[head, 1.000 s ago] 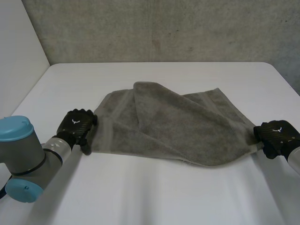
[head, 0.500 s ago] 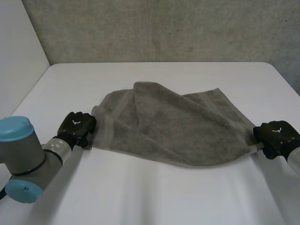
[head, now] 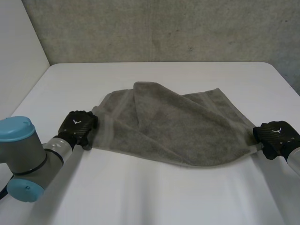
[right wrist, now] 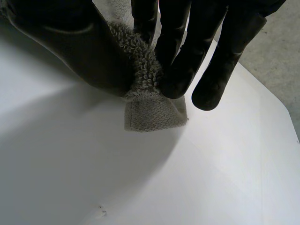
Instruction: Fold the towel.
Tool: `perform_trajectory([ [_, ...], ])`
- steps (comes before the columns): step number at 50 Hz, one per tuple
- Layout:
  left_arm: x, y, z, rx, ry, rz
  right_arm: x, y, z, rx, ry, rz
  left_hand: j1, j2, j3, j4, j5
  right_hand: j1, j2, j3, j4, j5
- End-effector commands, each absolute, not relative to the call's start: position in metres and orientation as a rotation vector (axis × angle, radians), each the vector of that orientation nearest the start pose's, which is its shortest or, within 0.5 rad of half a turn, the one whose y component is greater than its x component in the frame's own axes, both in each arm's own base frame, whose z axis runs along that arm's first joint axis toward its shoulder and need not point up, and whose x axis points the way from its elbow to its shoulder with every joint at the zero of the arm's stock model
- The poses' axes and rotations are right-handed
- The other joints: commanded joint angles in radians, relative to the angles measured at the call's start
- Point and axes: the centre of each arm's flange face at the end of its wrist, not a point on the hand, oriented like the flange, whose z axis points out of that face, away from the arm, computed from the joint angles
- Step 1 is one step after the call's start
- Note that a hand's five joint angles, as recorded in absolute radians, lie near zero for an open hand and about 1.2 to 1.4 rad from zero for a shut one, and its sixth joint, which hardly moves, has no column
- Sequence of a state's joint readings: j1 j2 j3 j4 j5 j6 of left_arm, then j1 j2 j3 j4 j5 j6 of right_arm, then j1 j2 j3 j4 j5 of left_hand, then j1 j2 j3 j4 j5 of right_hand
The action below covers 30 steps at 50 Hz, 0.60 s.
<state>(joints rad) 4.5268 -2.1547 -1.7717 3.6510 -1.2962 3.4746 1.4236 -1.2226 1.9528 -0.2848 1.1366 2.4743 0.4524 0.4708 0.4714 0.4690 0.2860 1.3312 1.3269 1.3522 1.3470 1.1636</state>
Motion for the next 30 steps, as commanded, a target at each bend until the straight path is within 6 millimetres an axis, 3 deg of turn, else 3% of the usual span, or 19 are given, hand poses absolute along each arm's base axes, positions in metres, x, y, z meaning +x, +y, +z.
perform_trajectory([
  [1,-0.2185,-0.3155,0.1009,0.923,2.422,-1.997,0.1268,-0.3025,0.1256,-1.042,2.477,-1.775,-0.007,-0.025,-0.026,-0.024,-0.015,0.065,0.069,0.044,0.049,0.058],
  [19,-0.2234,-0.3193,0.094,0.939,2.427,-1.992,0.1268,-0.3006,0.1236,-1.114,2.48,-1.775,0.043,0.025,0.024,0.026,0.035,0.065,0.069,0.044,0.049,0.058],
  [21,-0.2242,-0.3204,0.0949,0.939,2.426,-1.996,0.1273,-0.3004,0.1232,-1.122,2.479,-1.774,0.349,0.331,0.33,0.333,0.341,0.065,0.069,0.044,0.049,0.058],
  [22,-0.2242,-0.3204,0.0949,0.939,2.426,-1.996,0.1273,-0.3004,0.1232,-1.122,2.479,-1.774,0.351,0.333,0.332,0.335,0.343,0.065,0.069,0.044,0.049,0.058],
  [24,-0.2243,-0.3203,0.0954,0.938,2.429,-1.998,0.1273,-0.2999,0.1224,-1.123,2.481,-1.77,0.743,0.725,0.724,0.726,0.735,0.065,0.069,0.044,0.049,0.058],
  [27,-0.2253,-0.3196,0.0964,0.929,2.439,-2.004,0.1273,-0.3003,0.1223,-1.125,2.48,-1.77,0.943,0.925,0.924,0.927,0.935,0.065,0.069,0.044,0.049,0.058],
  [30,-0.2253,-0.3196,0.0983,0.918,2.444,-2.013,0.1269,-0.3,0.1216,-1.123,2.484,-1.766,0.944,0.925,0.925,0.927,0.936,0.065,0.069,0.044,0.049,0.058],
])
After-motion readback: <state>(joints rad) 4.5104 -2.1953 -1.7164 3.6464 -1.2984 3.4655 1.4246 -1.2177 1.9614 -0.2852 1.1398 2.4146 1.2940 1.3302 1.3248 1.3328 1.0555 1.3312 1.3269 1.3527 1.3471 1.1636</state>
